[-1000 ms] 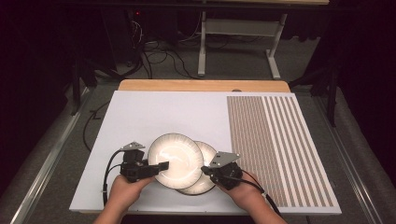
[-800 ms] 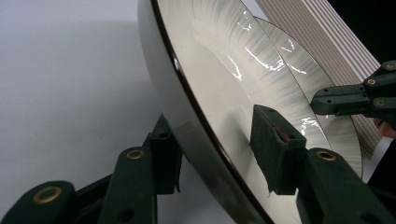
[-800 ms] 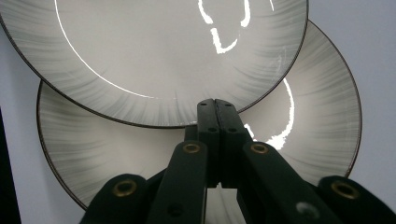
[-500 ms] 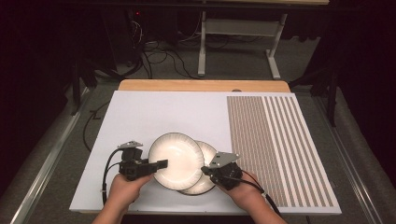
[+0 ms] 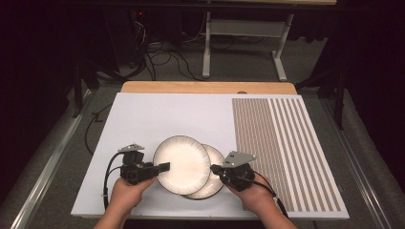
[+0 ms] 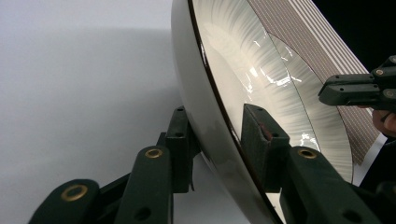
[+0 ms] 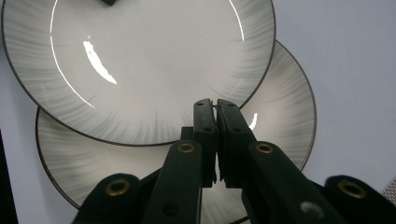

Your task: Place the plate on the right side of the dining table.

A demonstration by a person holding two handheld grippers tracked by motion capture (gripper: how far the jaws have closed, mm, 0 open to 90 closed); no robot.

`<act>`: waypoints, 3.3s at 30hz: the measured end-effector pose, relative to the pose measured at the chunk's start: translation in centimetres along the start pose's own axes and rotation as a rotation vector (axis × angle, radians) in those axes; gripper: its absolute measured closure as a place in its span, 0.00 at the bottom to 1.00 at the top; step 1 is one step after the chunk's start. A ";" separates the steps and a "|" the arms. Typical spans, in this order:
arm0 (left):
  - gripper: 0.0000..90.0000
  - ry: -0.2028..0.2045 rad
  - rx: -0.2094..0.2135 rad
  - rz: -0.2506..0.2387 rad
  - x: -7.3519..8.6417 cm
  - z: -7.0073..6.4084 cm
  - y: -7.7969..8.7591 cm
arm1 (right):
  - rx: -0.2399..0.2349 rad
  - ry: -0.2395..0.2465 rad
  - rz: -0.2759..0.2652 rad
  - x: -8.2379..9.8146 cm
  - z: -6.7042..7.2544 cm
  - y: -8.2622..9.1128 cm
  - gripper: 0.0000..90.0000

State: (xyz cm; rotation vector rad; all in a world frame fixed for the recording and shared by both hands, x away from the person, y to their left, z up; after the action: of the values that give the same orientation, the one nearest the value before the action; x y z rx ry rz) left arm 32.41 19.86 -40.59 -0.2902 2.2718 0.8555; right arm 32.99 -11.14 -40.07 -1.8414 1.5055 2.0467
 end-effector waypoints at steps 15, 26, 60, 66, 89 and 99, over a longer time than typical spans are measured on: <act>0.79 -0.108 -0.003 -0.078 0.2 -1.2 0.7 | 0.002 -0.052 -0.050 0.1 -1.0 1.6 0.90; 0.83 -0.195 -0.017 -0.118 0.3 -2.3 0.9 | 0.027 -0.112 -0.110 0.5 -2.9 3.8 0.68; 0.88 -0.448 -0.063 -0.173 0.9 -5.2 0.8 | 0.168 -0.233 -0.316 3.2 -6.9 9.2 0.01; 0.88 -0.465 -0.057 -0.177 1.0 -5.3 0.8 | 0.167 -0.213 -0.325 3.2 -6.9 9.2 0.01; 0.88 -0.476 -0.058 -0.175 1.0 -5.3 0.8 | 0.115 -0.164 -0.287 1.6 -4.5 6.8 0.01; 0.88 -0.476 -0.059 -0.173 1.0 -5.3 0.8 | 0.092 -0.148 -0.262 1.1 -3.4 5.0 0.02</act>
State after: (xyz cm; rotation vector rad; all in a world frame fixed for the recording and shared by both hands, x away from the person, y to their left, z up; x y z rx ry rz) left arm 28.59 17.04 -37.96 -0.2717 1.7566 0.8032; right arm 32.43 -16.59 -37.24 -1.7072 1.2275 1.9121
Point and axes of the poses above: each handheld gripper's, and its own axes: y roughly backward along the jaws, x roughly out of its underside, z roughly to its left, the point moved 1 cm from there along -y, roughly forward along the jaws, and after that the axes turned 8 degrees about x, right-handed, at the moved point
